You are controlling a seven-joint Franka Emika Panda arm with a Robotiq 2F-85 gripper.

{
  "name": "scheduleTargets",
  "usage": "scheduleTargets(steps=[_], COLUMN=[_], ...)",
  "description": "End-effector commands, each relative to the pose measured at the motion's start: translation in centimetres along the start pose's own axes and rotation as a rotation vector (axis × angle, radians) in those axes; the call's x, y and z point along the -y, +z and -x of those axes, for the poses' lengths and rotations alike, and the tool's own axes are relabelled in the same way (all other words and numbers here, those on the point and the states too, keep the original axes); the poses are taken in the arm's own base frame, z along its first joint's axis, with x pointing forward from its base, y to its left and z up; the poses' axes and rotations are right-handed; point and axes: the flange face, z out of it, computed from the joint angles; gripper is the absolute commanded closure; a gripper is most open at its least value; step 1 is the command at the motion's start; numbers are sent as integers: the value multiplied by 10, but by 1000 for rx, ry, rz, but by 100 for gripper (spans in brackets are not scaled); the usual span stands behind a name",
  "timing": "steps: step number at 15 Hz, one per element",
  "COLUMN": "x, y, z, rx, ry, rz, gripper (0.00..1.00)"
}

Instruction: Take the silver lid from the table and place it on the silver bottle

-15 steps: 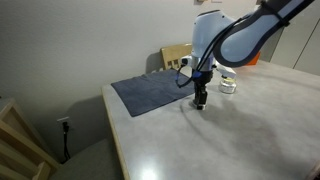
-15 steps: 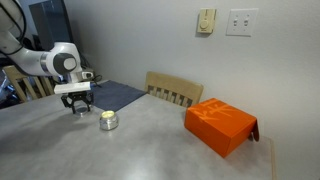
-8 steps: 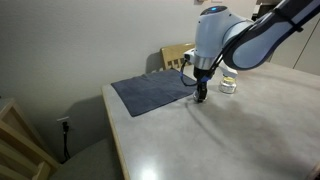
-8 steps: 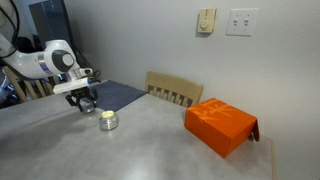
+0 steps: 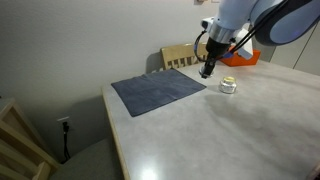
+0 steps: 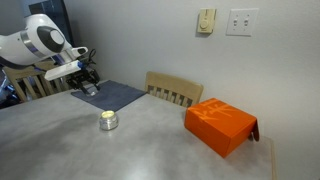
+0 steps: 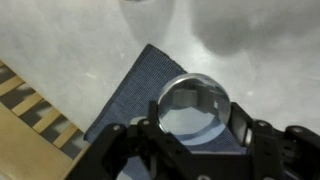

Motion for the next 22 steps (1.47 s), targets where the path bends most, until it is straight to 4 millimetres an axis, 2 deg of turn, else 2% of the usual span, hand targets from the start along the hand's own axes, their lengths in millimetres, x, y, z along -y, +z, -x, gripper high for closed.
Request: scheduleTargets(steps=[1, 5, 8, 9, 11, 12, 15, 19, 20, 22], x=[-18, -45, -63, -54, -42, -53, -41, -41, -41, -46], y=[-37, -52, -51, -45, -37, -39, -37, -37, -37, -29], z=[29, 52, 69, 76, 76, 68, 70, 70, 70, 70], rx=[-49, -63, -45, -12, -12, -18, -21, -21, -21, -10], ry=[90, 234, 326, 311, 270, 307, 281, 282, 282, 294], rz=[-13, -58, -100, -183, -281, -215, -268, -268, -268, -248], gripper=[56, 56, 56, 56, 56, 31, 31, 31, 56, 56])
